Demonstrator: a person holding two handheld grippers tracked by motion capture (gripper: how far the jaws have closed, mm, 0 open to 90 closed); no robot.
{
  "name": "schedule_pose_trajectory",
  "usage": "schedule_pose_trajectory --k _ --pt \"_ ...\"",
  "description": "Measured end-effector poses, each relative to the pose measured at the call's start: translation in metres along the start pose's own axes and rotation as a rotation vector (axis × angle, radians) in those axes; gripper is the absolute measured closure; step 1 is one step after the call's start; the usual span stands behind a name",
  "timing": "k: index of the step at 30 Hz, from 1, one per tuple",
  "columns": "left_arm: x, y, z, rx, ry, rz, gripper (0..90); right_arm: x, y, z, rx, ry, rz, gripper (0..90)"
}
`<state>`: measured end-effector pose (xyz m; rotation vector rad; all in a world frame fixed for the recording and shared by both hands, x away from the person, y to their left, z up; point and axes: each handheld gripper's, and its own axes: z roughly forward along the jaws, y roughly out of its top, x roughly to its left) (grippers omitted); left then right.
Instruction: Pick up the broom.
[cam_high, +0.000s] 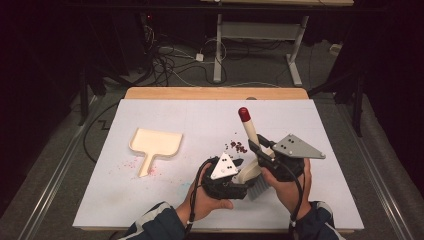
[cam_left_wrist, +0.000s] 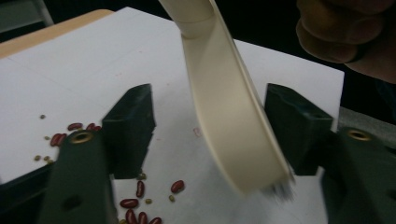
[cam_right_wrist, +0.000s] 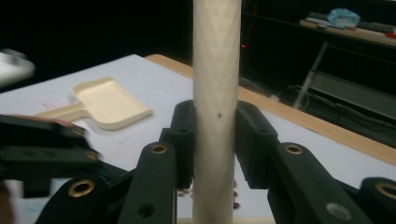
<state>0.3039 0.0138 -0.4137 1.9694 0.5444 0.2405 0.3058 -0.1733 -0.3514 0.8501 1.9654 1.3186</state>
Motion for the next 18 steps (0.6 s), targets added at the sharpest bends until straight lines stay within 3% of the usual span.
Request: schedule_pose_trajectory --k 3,6,10,13,14,18 --pt "0.003 -0.005 -0.002 -0.023 -0.044 0.0 44.6 0.011 0.002 -0.002 -0.005 0.01 -0.037 71.2" --pt "0.005 -0.008 -0.006 -0.043 -0.054 0.009 52.9 0.012 0.002 -0.003 -0.008 0.021 -0.037 71.1" --pt "0.01 -0.008 -0.012 -0.062 -0.04 -0.001 54.4 0.009 0.002 -0.003 -0.009 0.029 -0.012 70.7" --pt "0.011 -0.009 -0.015 -0.064 -0.017 0.01 57.7 0.01 0.002 -0.003 -0.013 0.026 -0.018 70.5" --pt "0.012 -0.009 -0.016 -0.067 -0.026 0.007 59.8 0.01 0.002 -0.003 -0.011 0.024 -0.021 70.4" --pt "0.019 -0.009 -0.022 -0.048 -0.03 0.013 62.6 0.005 0.006 -0.005 0.004 0.07 -0.044 68.5"
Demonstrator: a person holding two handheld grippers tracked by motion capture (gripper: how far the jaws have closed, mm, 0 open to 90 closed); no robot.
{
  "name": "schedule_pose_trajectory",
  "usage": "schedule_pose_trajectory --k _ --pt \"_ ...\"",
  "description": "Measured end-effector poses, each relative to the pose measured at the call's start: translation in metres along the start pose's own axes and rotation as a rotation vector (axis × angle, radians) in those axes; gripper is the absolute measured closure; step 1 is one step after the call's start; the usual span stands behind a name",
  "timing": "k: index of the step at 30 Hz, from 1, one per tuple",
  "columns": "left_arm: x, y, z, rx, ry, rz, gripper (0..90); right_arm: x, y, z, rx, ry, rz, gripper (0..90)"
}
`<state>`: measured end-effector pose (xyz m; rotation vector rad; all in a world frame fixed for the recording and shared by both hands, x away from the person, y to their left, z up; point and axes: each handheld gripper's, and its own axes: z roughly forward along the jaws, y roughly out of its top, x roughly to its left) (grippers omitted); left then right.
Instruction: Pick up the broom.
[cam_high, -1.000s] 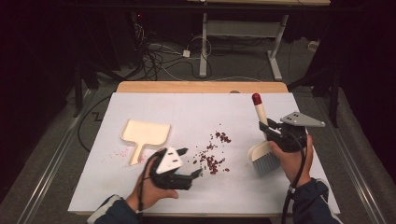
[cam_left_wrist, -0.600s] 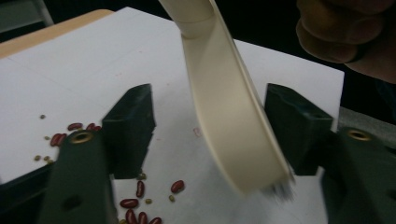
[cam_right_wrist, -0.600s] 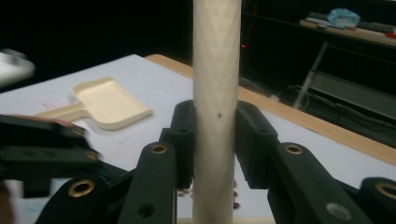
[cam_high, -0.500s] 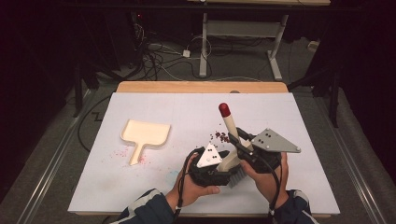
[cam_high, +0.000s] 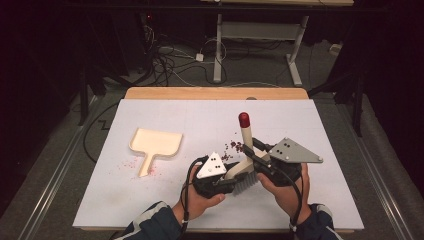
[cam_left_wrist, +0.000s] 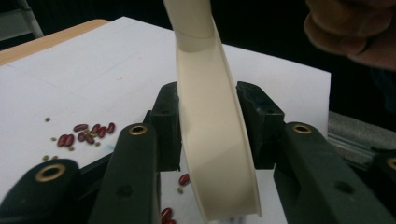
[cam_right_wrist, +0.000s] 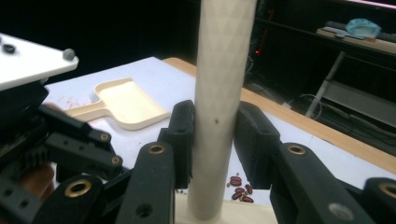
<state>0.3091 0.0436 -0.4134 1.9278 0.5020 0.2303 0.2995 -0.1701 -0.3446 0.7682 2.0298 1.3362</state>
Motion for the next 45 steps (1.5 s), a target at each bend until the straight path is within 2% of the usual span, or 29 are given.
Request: schedule_pose_trajectory --k 2,6,9,11,12,14,16,17,18,21,25,29,34,37,38,40,42,43,45 --pt "0.006 -0.001 -0.006 -0.01 -0.016 -0.003 65.8 -0.005 0.002 -0.004 0.003 0.045 -0.027 66.8" --pt "0.011 0.0 -0.019 0.017 -0.029 0.063 65.8 -0.013 0.005 -0.011 0.001 0.13 -0.062 64.2" --pt "0.014 0.0 -0.025 0.027 -0.068 0.072 65.9 -0.013 0.006 -0.014 0.011 0.161 -0.118 59.0" --pt "0.014 -0.001 -0.029 0.037 -0.078 0.089 65.9 -0.015 0.006 -0.016 0.027 0.204 -0.162 56.1" --pt "0.014 -0.002 -0.031 0.042 -0.087 0.093 65.9 -0.016 0.005 -0.018 0.029 0.211 -0.178 53.1" --pt "0.014 -0.004 -0.034 0.048 -0.101 0.097 65.8 -0.019 0.003 -0.019 0.059 0.286 -0.206 49.1" --pt "0.015 -0.006 -0.038 0.052 -0.115 0.098 65.8 -0.022 -0.002 -0.019 0.108 0.33 -0.236 46.0" --pt "0.015 -0.007 -0.039 0.049 -0.13 0.098 65.8 -0.023 -0.006 -0.018 0.126 0.369 -0.243 44.8" --pt "0.016 -0.008 -0.04 0.048 -0.146 0.095 65.8 -0.024 -0.011 -0.015 0.151 0.4 -0.242 42.3" --pt "0.012 -0.011 -0.039 0.061 -0.177 0.107 65.8 -0.024 -0.023 -0.004 0.205 0.443 -0.257 37.5" --pt "0.008 -0.011 -0.037 0.056 -0.215 0.118 65.8 -0.021 -0.036 0.01 0.238 0.535 -0.254 36.0" --pt "0.008 -0.012 -0.037 0.047 -0.24 0.114 65.7 -0.018 -0.048 0.023 0.248 0.625 -0.234 49.0" --pt "0.015 -0.014 -0.038 0.02 -0.288 0.09 64.7 -0.018 -0.051 0.027 0.238 0.708 -0.21 57.3" --pt "0.022 -0.016 -0.038 0.015 -0.29 0.073 55.5 -0.018 -0.052 0.027 0.234 0.737 -0.21 66.7" --pt "0.023 -0.016 -0.039 0.019 -0.274 0.078 53.0 -0.016 -0.051 0.027 0.231 0.741 -0.218 67.6" --pt "0.024 -0.016 -0.041 0.029 -0.25 0.087 50.4 -0.013 -0.05 0.026 0.244 0.703 -0.226 67.7" --pt "0.022 -0.014 -0.043 0.045 -0.183 0.116 45.6 -0.013 -0.049 0.026 0.238 0.69 -0.237 67.8" --pt "0.023 -0.014 -0.046 0.048 -0.162 0.116 40.9 -0.013 -0.049 0.026 0.243 0.672 -0.234 67.8" --pt "0.024 -0.014 -0.052 0.052 -0.082 0.122 32.2 -0.016 -0.048 0.025 0.243 0.647 -0.234 67.8"
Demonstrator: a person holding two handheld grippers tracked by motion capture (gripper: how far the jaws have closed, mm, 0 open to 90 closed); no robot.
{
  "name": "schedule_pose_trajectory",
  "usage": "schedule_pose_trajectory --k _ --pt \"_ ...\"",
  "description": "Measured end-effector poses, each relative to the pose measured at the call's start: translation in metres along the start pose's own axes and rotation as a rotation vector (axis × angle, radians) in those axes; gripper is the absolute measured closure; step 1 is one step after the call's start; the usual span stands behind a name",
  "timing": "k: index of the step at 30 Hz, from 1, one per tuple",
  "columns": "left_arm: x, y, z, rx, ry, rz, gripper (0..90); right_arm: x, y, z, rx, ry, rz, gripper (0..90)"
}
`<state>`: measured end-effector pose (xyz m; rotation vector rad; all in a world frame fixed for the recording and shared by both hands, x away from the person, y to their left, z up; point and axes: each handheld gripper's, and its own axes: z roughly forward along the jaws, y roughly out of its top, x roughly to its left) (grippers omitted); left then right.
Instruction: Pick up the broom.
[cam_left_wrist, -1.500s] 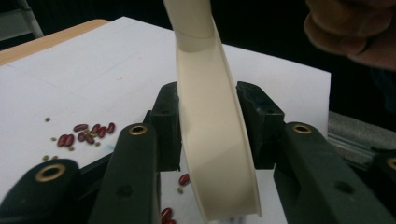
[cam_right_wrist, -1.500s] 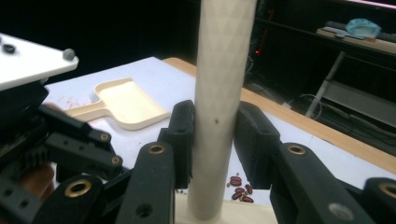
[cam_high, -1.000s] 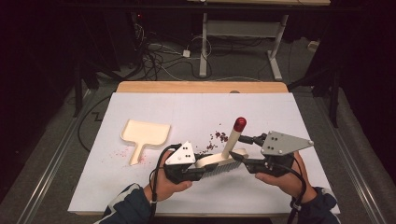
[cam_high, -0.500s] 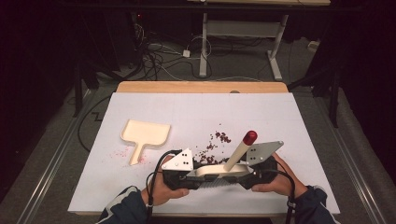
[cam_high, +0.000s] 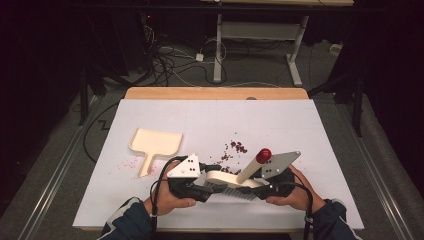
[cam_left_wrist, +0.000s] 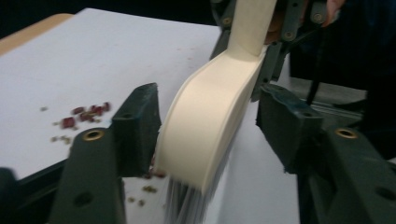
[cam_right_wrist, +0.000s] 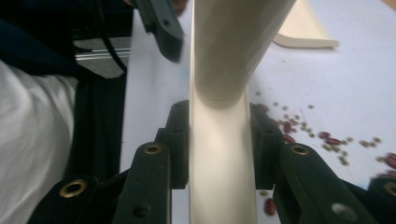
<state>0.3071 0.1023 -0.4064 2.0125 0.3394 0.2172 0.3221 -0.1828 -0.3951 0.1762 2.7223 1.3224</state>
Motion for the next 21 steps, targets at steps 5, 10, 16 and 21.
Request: schedule_pose_trajectory --k 5,10,16,21 --pt "0.003 -0.007 -0.023 0.013 0.199 0.021 22.4 -0.007 -0.002 -0.008 -0.007 -0.073 0.04 67.8" --pt "0.009 -0.028 -0.049 0.074 0.393 0.06 20.2 -0.015 -0.003 -0.016 -0.01 -0.162 0.079 67.8" --pt "0.016 -0.059 -0.078 0.108 0.49 -0.01 19.9 -0.026 -0.006 -0.028 -0.038 -0.268 0.145 67.8" --pt "0.017 -0.077 -0.091 0.146 0.534 -0.021 19.9 -0.031 -0.009 -0.038 -0.022 -0.374 0.172 67.8"
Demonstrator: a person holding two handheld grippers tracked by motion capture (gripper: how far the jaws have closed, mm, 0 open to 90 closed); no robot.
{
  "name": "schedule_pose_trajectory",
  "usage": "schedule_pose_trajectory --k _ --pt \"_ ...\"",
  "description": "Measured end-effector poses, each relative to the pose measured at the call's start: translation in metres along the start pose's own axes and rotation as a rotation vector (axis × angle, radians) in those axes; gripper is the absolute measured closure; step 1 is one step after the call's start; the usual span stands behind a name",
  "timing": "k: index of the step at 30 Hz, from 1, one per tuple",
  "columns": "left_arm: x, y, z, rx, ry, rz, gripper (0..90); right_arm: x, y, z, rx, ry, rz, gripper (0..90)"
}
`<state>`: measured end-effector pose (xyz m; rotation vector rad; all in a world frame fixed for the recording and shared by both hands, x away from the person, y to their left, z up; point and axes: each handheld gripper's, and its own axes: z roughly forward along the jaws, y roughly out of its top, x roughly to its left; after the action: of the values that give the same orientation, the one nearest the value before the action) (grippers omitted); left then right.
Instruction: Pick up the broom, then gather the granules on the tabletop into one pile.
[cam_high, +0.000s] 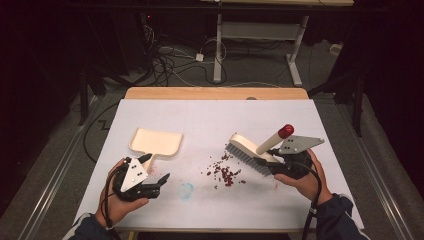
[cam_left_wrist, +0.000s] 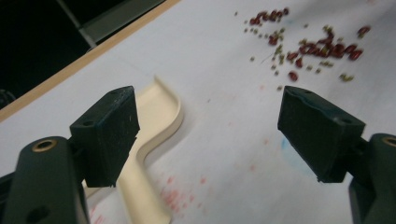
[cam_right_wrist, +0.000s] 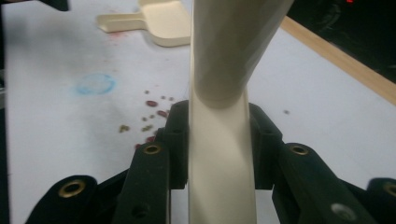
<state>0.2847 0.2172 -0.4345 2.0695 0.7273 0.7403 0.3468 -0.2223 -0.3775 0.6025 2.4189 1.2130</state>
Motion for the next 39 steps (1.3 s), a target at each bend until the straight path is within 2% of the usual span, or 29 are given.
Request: schedule_pose_trajectory --k 1,4,5,8,9,11,12,14,15,17,18,19,20,23,24,25,26,27,28,29,30,31,32,34,36,37,38,39 --pt "0.002 -0.01 -0.001 0.024 0.023 0.004 19.9 -0.002 0.0 -0.001 0.003 -0.019 0.008 67.8" --pt "0.006 -0.018 -0.002 0.036 0.023 -0.015 19.9 -0.007 -0.002 -0.004 0.01 -0.076 0.022 67.8" --pt "0.007 -0.025 -0.003 0.05 0.036 -0.019 19.9 -0.009 -0.003 -0.005 0.016 -0.093 0.027 67.8" --pt "0.008 -0.03 -0.005 0.059 0.036 -0.026 19.9 -0.013 -0.006 -0.005 0.032 -0.142 0.028 67.8" --pt "0.008 -0.032 -0.006 0.062 0.039 -0.029 19.9 -0.013 -0.006 -0.005 0.032 -0.142 0.028 67.8" --pt "0.007 -0.036 -0.009 0.067 0.044 -0.034 19.9 -0.017 -0.009 -0.005 0.05 -0.187 0.039 67.8" --pt "0.007 -0.036 -0.009 0.067 0.044 -0.034 19.9 -0.017 -0.009 -0.005 0.05 -0.187 0.039 67.8" --pt "0.006 -0.038 -0.011 0.075 0.037 -0.063 19.9 -0.022 -0.011 -0.003 0.072 -0.235 0.039 67.8" --pt "0.006 -0.038 -0.011 0.075 0.037 -0.063 19.9 -0.024 -0.011 -0.002 0.083 -0.255 0.026 67.8" --pt "0.005 -0.038 -0.011 0.074 0.03 -0.069 19.9 -0.026 -0.011 0.001 0.09 -0.27 0.029 67.8" --pt "0.004 -0.037 -0.01 0.078 0.028 -0.065 19.9 -0.033 -0.011 0.007 0.101 -0.286 0.03 67.8" --pt "0.003 -0.037 -0.009 0.082 0.025 -0.059 19.9 -0.036 -0.01 0.012 0.114 -0.305 0.031 67.8" --pt "0.002 -0.038 -0.009 0.083 0.022 -0.059 19.9 -0.036 -0.01 0.012 0.114 -0.305 0.031 67.8" --pt "0.002 -0.039 -0.008 0.095 0.022 -0.059 19.9 -0.049 -0.003 0.037 0.176 -0.356 0.006 67.9" --pt "0.002 -0.039 -0.007 0.098 0.029 -0.055 19.9 -0.049 -0.003 0.037 0.176 -0.356 0.006 67.9" --pt "0.002 -0.039 -0.007 0.098 0.031 -0.056 19.9 -0.055 0.001 0.052 0.195 -0.37 -0.006 67.8" --pt "0.002 -0.039 -0.007 0.096 0.027 -0.06 19.9 -0.055 0.001 0.052 0.195 -0.37 -0.006 67.8" --pt "0.003 -0.039 -0.006 0.098 0.026 -0.057 19.9 -0.057 0.003 0.059 0.21 -0.376 -0.009 67.8" --pt "0.002 -0.039 -0.006 0.095 0.023 -0.057 19.9 -0.061 0.007 0.073 0.234 -0.397 -0.044 67.9" --pt "0.002 -0.038 -0.005 0.096 0.019 -0.054 19.9 -0.062 0.008 0.081 0.249 -0.409 -0.064 67.9" --pt "0.002 -0.038 -0.004 0.092 0.02 -0.037 19.9 -0.062 0.008 0.081 0.249 -0.409 -0.064 67.9" --pt "0.002 -0.037 -0.003 0.093 0.02 -0.03 19.9 -0.064 0.01 0.088 0.259 -0.424 -0.071 67.9" --pt "0.001 -0.037 -0.003 0.094 0.015 -0.024 19.9 -0.066 0.01 0.102 0.276 -0.43 -0.076 67.9" --pt "0.0 -0.037 -0.002 0.101 0.009 -0.018 19.9 -0.066 0.01 0.109 0.287 -0.437 -0.079 67.9" --pt "0.0 -0.038 -0.001 0.11 0.004 -0.015 19.9 -0.064 0.015 0.123 0.282 -0.427 -0.097 67.9" --pt "0.0 -0.038 -0.001 0.11 0.001 -0.015 19.9 -0.064 0.015 0.123 0.282 -0.427 -0.097 67.9" --pt "0.0 -0.038 0.0 0.11 -0.003 -0.013 19.9 -0.062 0.017 0.127 0.287 -0.426 -0.118 68.0" --pt "0.0 -0.038 0.0 0.112 -0.005 -0.01 19.9 -0.059 0.018 0.131 0.288 -0.41 -0.122 67.9"
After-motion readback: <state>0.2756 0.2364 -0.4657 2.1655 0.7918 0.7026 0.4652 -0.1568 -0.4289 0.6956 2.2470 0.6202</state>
